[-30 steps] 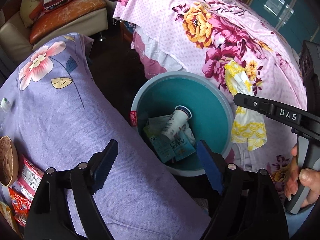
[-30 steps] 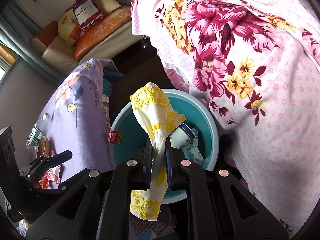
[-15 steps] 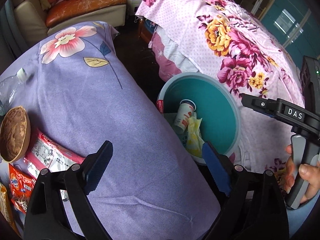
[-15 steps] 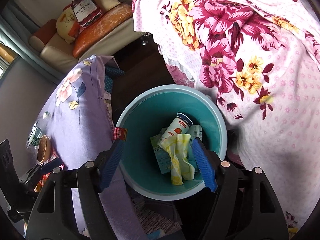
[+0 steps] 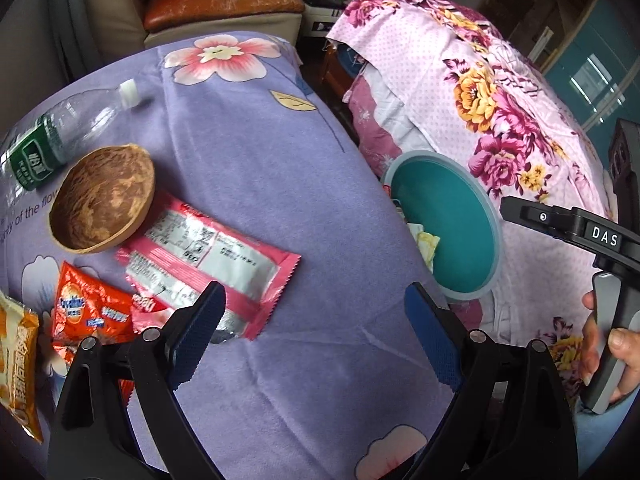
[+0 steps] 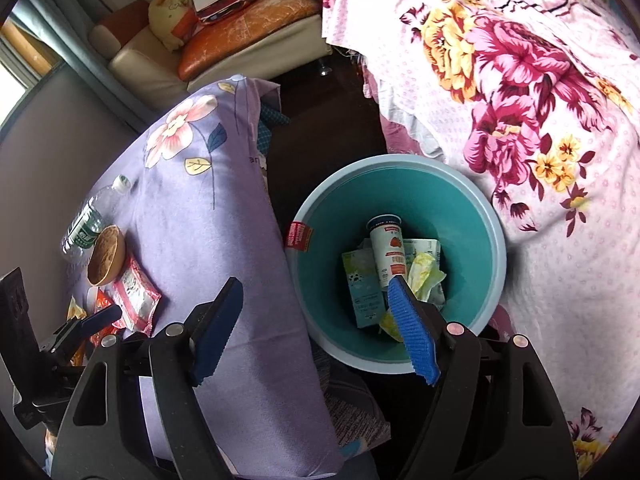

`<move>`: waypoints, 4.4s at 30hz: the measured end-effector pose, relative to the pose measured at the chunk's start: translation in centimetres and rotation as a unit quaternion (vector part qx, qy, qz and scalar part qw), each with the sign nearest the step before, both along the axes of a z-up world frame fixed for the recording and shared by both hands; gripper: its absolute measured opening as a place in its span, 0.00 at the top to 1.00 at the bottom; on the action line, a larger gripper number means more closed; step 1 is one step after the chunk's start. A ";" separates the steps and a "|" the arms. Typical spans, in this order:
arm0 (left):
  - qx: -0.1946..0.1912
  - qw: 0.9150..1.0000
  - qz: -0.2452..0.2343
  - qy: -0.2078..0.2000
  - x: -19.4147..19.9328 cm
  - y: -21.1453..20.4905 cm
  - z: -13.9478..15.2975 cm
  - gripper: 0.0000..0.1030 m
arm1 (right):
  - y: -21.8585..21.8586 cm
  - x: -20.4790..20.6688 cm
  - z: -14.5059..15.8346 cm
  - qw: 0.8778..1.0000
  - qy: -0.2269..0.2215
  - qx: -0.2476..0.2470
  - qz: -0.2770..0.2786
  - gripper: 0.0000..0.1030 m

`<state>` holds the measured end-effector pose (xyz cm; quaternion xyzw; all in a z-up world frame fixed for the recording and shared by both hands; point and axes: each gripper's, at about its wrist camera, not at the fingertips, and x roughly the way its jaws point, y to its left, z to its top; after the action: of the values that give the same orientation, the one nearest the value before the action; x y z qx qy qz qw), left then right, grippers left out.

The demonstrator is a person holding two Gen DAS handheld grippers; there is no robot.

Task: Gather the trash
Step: 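Move both open tools back over the remaining trash, then grasp the pink wrapper with the right tool while the left tool grasps the coconut-shell bowl, then carry the bowl and pink wrapper to the teal bin and open both tools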

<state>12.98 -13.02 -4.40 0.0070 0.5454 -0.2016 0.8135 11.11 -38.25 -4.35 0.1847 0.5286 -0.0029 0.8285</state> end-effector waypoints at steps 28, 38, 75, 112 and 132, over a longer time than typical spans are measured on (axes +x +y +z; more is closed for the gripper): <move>-0.012 0.988 0.156 -0.008 2.5 19.4 -0.2 0.12 | 21.9 7.5 -2.7 0.967 0.042 -0.063 0.243 0.27; -0.021 0.985 0.171 -0.002 3.5 20.9 -0.6 0.12 | 25.1 8.7 -5.5 0.956 0.053 -0.086 0.274 0.27; -0.007 0.990 0.137 0.019 8.4 14.5 -3.6 0.76 | 17.1 5.7 -0.3 0.981 -0.008 -0.077 0.178 0.74; 0.019 0.998 -0.014 -0.066 1.4 -4.8 2.5 0.92 | 0.2 -2.1 1.8 0.997 -0.071 -0.029 -0.010 0.74; 0.056 0.992 -0.115 -0.020 2.3 -17.9 -2.8 0.92 | -9.6 -3.6 -0.9 0.994 -0.052 -0.032 -0.088 0.71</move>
<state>15.23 -30.92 -7.23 0.1197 0.5347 -0.2625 0.7942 7.55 -47.88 -5.22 0.2039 0.4660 -0.0829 0.8570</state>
